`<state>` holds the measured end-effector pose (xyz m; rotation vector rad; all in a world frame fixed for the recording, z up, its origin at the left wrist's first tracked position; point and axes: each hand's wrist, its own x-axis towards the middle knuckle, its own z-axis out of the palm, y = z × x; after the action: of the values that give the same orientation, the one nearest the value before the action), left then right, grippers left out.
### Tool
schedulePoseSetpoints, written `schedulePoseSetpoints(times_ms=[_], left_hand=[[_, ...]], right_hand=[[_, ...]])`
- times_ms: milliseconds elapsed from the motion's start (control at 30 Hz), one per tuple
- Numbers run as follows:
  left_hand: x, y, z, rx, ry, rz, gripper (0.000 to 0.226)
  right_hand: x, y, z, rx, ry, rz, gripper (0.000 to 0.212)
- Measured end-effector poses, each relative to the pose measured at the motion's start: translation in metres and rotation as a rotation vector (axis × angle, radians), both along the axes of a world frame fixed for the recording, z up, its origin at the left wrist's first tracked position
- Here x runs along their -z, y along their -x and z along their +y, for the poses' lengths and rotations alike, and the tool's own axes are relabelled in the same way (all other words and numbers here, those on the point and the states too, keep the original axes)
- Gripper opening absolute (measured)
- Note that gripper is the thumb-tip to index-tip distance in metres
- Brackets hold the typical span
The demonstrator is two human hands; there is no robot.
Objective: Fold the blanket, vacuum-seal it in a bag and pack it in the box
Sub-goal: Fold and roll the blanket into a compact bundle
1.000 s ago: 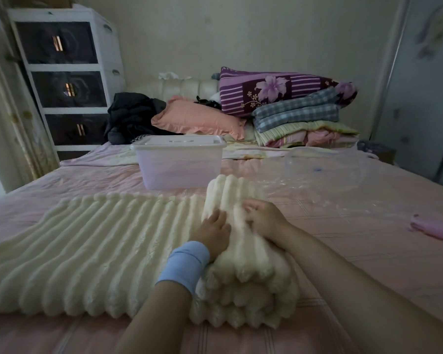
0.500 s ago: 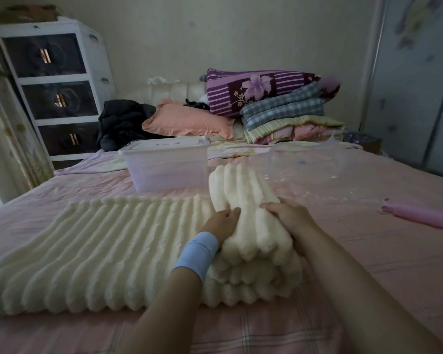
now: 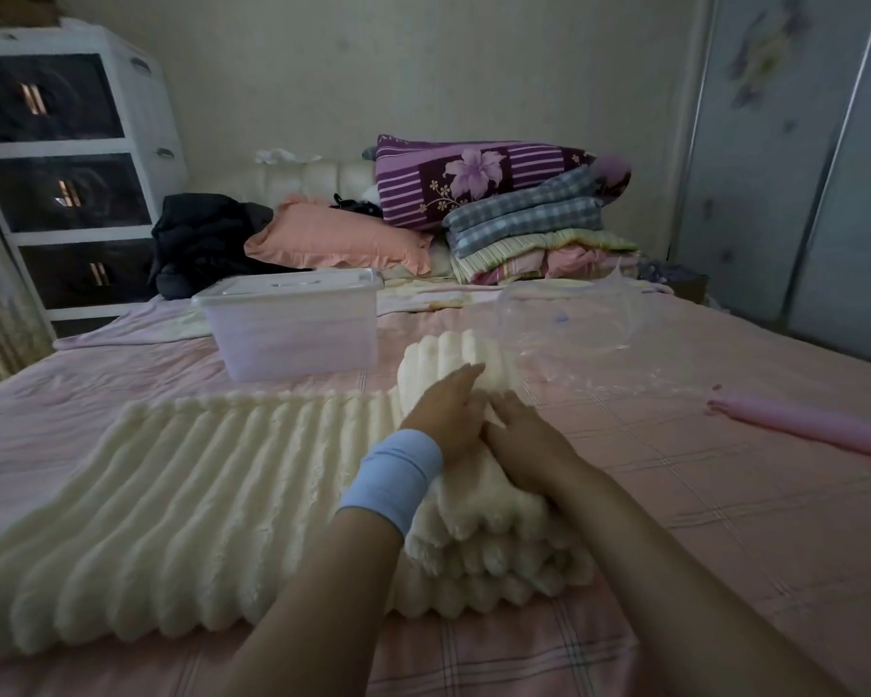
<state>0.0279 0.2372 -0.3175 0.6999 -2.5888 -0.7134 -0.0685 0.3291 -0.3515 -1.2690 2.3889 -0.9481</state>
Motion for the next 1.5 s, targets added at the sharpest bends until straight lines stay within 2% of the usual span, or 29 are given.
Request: schedulePoseSetpoints(times_ms=[100, 200, 233, 300, 367, 433, 500, 567, 633, 733, 800, 833, 867, 967, 1067, 1133, 1200, 1267, 1333, 1367, 1467, 1500], left_hand=[[0.027, -0.005, -0.006, 0.014, -0.017, -0.184, 0.052], [0.028, -0.014, -0.021, 0.017, 0.028, -0.324, 0.053], [0.025, -0.017, -0.022, 0.013, 0.064, -0.383, 0.051], [0.018, -0.025, -0.024, 0.005, 0.117, -0.48, 0.047], [0.016, -0.032, -0.031, -0.02, 0.103, -0.534, 0.049], [0.011, -0.041, -0.043, -0.108, 0.026, -0.495, 0.053], [-0.003, -0.053, -0.048, -0.223, 0.004, -0.366, 0.05], [-0.014, -0.06, -0.051, -0.237, 0.024, -0.138, 0.045], [-0.016, -0.062, -0.043, -0.138, -0.033, 0.028, 0.044], [0.004, -0.06, -0.038, -0.019, 0.008, -0.084, 0.046], [0.009, -0.066, -0.045, -0.059, -0.047, -0.143, 0.048], [0.008, -0.069, -0.05, -0.064, -0.081, -0.149, 0.048], [0.007, -0.074, -0.054, -0.059, -0.109, -0.151, 0.049], [0.001, -0.093, -0.067, -0.075, -0.158, -0.189, 0.049], [-0.009, -0.115, -0.079, -0.211, -0.094, -0.254, 0.047], [-0.016, -0.123, -0.082, -0.325, -0.013, -0.132, 0.043], [-0.018, -0.128, -0.077, -0.307, -0.019, 0.027, 0.04], [-0.01, -0.132, -0.068, -0.243, -0.033, -0.017, 0.041], [0.004, -0.138, -0.067, -0.192, -0.035, -0.121, 0.045], [0.009, -0.142, -0.069, -0.182, -0.083, -0.121, 0.047], [0.008, -0.153, -0.072, -0.242, -0.242, 0.011, 0.057], [0.008, -0.154, -0.072, -0.264, -0.272, 0.029, 0.057]], right_hand=[[-0.008, 0.001, 0.01, -0.123, 0.067, -0.137, 0.065], [-0.01, 0.015, 0.029, -0.177, 0.283, -0.294, 0.042], [-0.008, 0.016, 0.032, -0.161, 0.307, -0.353, 0.044], [-0.001, 0.014, 0.026, -0.136, 0.246, -0.32, 0.056], [0.0, 0.0, 0.01, -0.149, 0.162, -0.257, 0.057], [-0.007, -0.02, -0.004, -0.183, 0.083, -0.151, 0.058], [-0.013, -0.033, -0.016, -0.214, 0.038, -0.062, 0.059], [-0.019, -0.05, -0.026, -0.248, 0.053, -0.079, 0.06], [-0.018, -0.06, -0.029, -0.341, 0.137, -0.165, 0.056], [-0.01, -0.049, -0.023, -0.429, 0.402, -0.446, 0.04], [-0.011, -0.039, -0.016, -0.364, 0.53, -0.661, 0.046], [-0.006, -0.03, -0.015, -0.312, 0.552, -0.658, 0.046], [-0.003, -0.028, -0.015, -0.261, 0.526, -0.611, 0.046], [0.002, -0.041, -0.021, -0.297, 0.252, -0.376, 0.052], [0.006, -0.07, -0.045, -0.318, 0.172, -0.261, 0.054], [0.005, -0.088, -0.063, -0.324, 0.153, -0.146, 0.058], [0.006, -0.1, -0.078, -0.366, 0.113, -0.021, 0.066], [0.007, -0.108, -0.087, -0.423, 0.095, 0.055, 0.077], [0.003, -0.114, -0.085, -0.406, 0.139, -0.069, 0.056], [0.004, -0.114, -0.08, -0.382, 0.223, -0.183, 0.044], [0.008, -0.102, -0.06, -0.185, 0.565, -0.447, 0.022], [0.014, -0.096, -0.053, -0.107, 0.61, -0.461, 0.02]])
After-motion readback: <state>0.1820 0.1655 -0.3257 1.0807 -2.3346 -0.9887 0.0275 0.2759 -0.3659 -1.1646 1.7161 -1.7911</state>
